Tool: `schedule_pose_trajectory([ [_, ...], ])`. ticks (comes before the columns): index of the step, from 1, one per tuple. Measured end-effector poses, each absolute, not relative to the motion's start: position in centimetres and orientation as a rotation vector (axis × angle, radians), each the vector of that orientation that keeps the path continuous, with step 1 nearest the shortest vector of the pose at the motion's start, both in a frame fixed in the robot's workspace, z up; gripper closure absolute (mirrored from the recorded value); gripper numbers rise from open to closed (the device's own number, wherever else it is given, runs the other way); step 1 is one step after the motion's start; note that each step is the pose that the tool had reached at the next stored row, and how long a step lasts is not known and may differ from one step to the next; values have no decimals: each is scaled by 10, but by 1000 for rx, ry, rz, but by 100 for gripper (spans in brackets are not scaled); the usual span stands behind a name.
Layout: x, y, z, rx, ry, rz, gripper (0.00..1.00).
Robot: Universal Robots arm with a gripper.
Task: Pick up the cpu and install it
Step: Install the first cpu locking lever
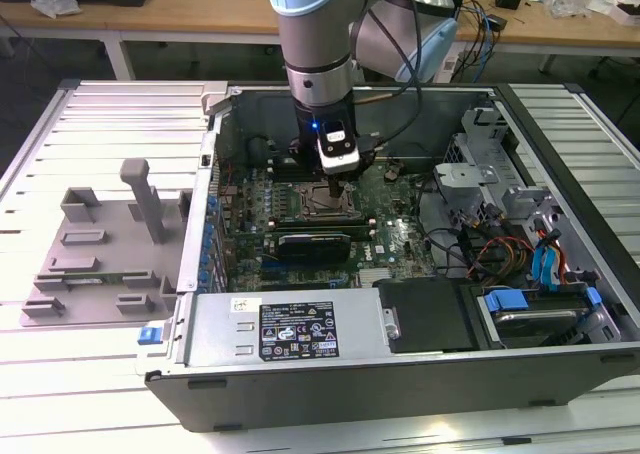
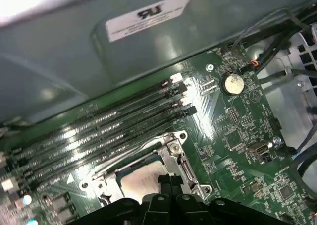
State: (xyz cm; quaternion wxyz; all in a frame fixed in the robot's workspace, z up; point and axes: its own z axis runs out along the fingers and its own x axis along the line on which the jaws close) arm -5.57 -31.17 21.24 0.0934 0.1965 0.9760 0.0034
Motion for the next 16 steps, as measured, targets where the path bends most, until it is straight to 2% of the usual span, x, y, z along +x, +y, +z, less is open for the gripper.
schedule_pose_trajectory([
  [6,-56,-312,211,341,2939,-18,89],
  [10,-56,-312,211,180,2951,-80,89],
  [16,-56,-312,214,143,2952,-87,89],
])
